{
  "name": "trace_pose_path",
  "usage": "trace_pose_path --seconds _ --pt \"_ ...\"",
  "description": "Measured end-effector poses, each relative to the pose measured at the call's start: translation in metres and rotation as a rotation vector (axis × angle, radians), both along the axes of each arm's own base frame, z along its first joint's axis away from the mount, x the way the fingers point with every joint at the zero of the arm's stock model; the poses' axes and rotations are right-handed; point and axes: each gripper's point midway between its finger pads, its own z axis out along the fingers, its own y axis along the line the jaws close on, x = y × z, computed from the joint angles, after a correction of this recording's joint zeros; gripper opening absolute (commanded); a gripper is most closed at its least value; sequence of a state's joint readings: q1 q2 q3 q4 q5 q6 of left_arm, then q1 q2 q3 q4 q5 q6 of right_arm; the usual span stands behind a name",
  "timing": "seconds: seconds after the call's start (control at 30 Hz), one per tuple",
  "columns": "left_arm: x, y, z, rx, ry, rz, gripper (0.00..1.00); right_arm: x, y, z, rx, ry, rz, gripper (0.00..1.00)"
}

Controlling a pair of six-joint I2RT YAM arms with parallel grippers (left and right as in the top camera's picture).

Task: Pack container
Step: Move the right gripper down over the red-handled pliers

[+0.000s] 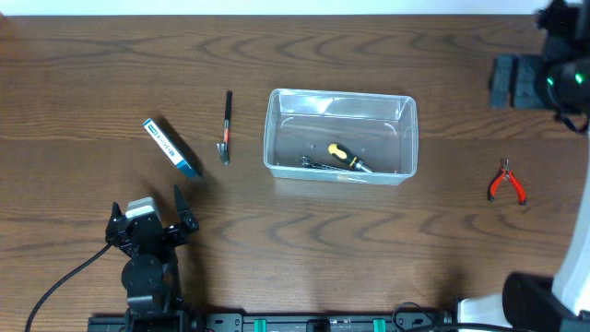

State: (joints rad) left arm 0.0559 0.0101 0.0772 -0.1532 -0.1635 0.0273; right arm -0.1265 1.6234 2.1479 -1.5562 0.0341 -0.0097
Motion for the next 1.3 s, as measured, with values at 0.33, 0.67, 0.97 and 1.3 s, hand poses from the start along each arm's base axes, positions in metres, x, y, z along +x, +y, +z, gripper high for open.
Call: trace_pose_path --seconds 0.33,0.67,0.97,1.3 --pt "0.0 0.0 0.0 0.0 0.0 0.0 0.98 -0.005 -0.045 -0.159 0.049 0.272 -0.128 0.99" --pt "0.0 0.0 0.0 0.0 0.0 0.0 0.98 -0.022 -0.063 -0.226 0.054 0.33 -0.212 0.99" --pt "0.0 0.0 0.0 0.0 0.0 0.0 0.98 -0.017 -0.07 -0.272 0.066 0.435 -0.26 0.99" --pt "0.0 0.0 0.0 0.0 0.0 0.0 0.98 -0.018 -0.073 -0.319 0.1 0.529 -0.319 0.99"
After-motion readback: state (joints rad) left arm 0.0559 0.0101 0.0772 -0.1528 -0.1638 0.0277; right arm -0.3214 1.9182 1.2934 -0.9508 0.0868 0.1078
